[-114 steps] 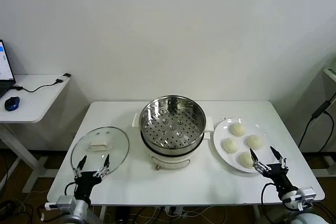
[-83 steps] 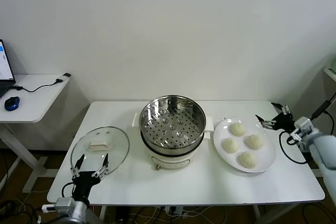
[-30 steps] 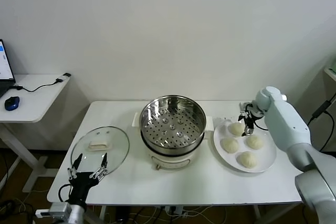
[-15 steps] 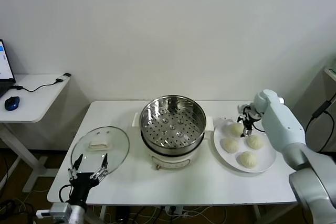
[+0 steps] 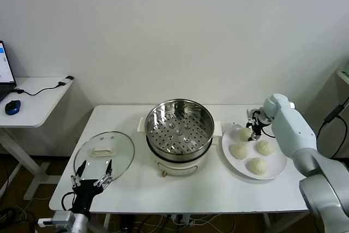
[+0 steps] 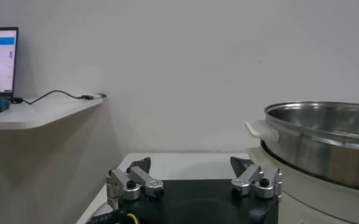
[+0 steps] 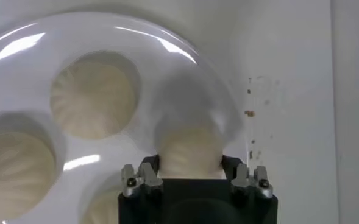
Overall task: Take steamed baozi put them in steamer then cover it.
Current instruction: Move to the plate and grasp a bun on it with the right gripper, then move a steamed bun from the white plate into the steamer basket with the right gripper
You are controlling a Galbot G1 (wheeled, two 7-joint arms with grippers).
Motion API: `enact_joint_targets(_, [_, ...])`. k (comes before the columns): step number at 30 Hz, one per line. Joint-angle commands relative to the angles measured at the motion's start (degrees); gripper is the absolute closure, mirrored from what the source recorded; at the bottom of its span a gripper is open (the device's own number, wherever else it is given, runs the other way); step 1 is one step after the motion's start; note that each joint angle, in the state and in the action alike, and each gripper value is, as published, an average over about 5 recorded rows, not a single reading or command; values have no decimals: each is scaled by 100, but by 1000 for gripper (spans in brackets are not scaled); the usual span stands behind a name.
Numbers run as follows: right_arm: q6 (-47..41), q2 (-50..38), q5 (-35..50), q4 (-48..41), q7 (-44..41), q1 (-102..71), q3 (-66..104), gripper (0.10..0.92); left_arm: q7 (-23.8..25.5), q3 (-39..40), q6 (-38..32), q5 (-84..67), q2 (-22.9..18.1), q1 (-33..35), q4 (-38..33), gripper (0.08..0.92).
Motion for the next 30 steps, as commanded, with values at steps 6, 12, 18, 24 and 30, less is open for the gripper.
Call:
enact_joint_targets(6, [-449,-494,1564,1148,-961,1165,-1116,348,5,40,58,22,12,28,-20,177])
enact_joint_targets(12, [-646,207,2585,592,-1289,2846,-2457,347,-36,62,306,199,18,-10,-30,177])
enact_joint_targets(18, [-442,1165,3744,268,-1391,3508,-3302,347,-86,-13,297,145,11,-53,-53,177])
enact_joint_targets(24, [1697,1492,4598,340,-889,3320,-4118,347,-95,-103,284,61,-8,-32,-181,177])
enact_joint_targets(30, [4014,1479,3732,655,-574,2996,-4514,347,-93,-144,274,27,-21,-23,-201,177])
